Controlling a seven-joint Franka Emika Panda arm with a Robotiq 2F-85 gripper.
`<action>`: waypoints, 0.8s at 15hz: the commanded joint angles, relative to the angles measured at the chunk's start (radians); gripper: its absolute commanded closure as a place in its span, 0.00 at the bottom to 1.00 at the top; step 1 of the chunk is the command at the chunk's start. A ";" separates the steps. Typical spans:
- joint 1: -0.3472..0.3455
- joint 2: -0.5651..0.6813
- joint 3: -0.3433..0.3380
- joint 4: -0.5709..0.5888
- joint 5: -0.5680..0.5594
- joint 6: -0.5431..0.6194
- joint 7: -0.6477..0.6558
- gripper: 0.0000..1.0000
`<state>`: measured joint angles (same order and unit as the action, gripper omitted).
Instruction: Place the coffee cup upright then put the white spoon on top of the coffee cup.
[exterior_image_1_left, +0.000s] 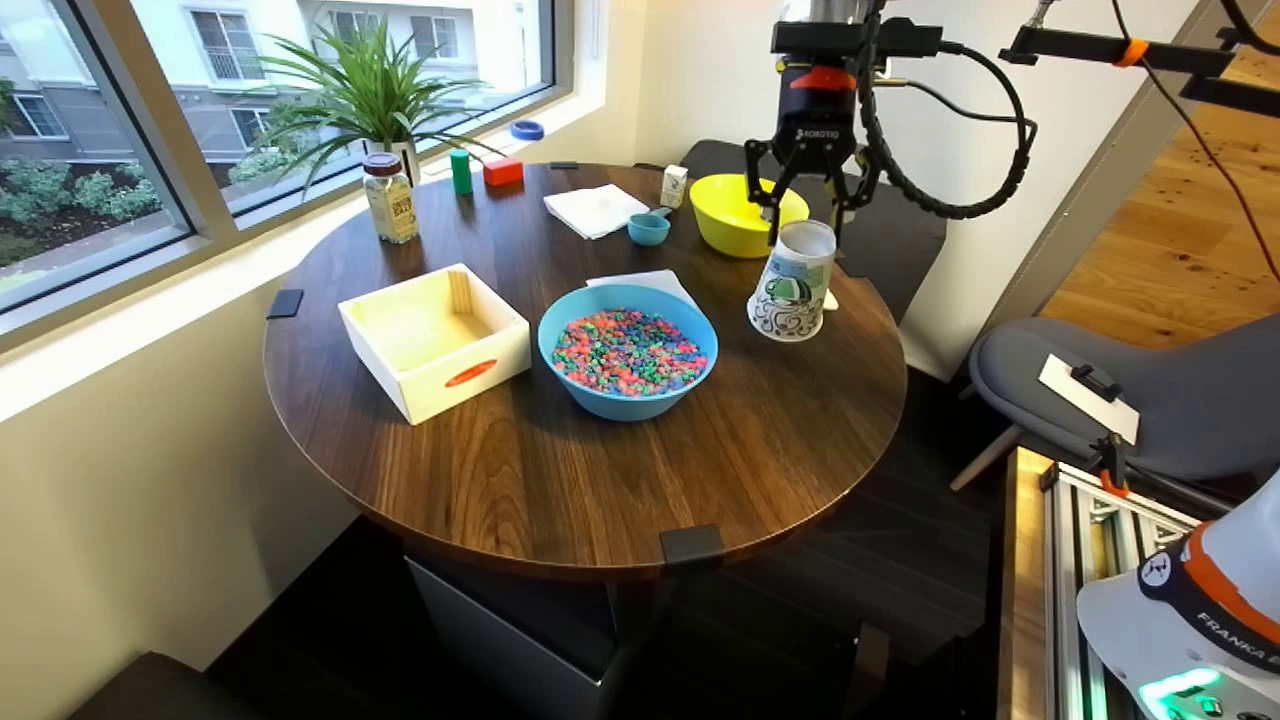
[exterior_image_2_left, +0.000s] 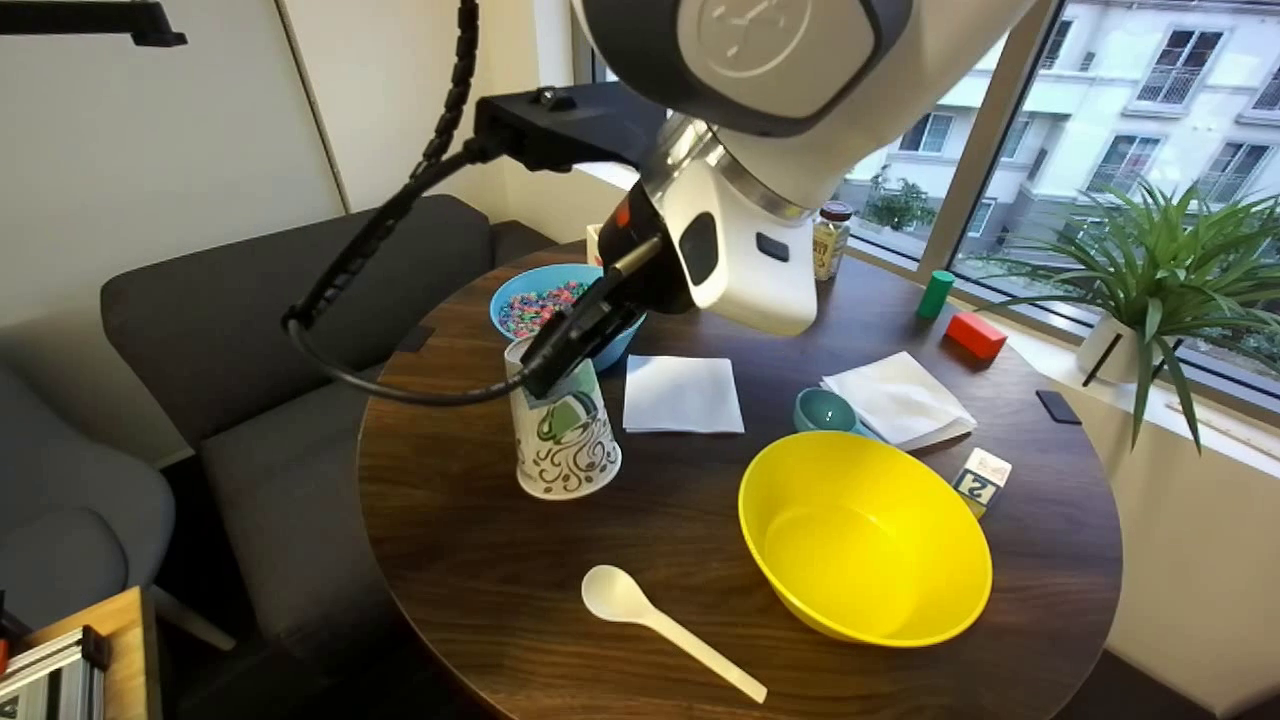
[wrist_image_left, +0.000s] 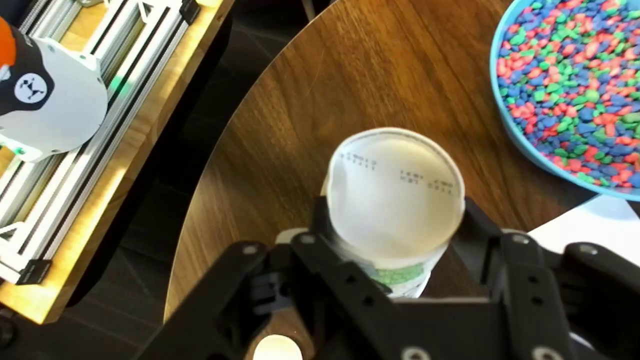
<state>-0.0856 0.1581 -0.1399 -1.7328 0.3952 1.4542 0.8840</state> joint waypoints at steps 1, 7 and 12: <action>0.033 -0.056 0.021 -0.050 -0.105 0.055 0.076 0.51; 0.070 -0.084 0.056 -0.090 -0.290 0.162 0.174 0.53; 0.102 -0.113 0.093 -0.136 -0.438 0.259 0.251 0.55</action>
<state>-0.0058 0.0919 -0.0676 -1.8077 0.0410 1.6528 1.0747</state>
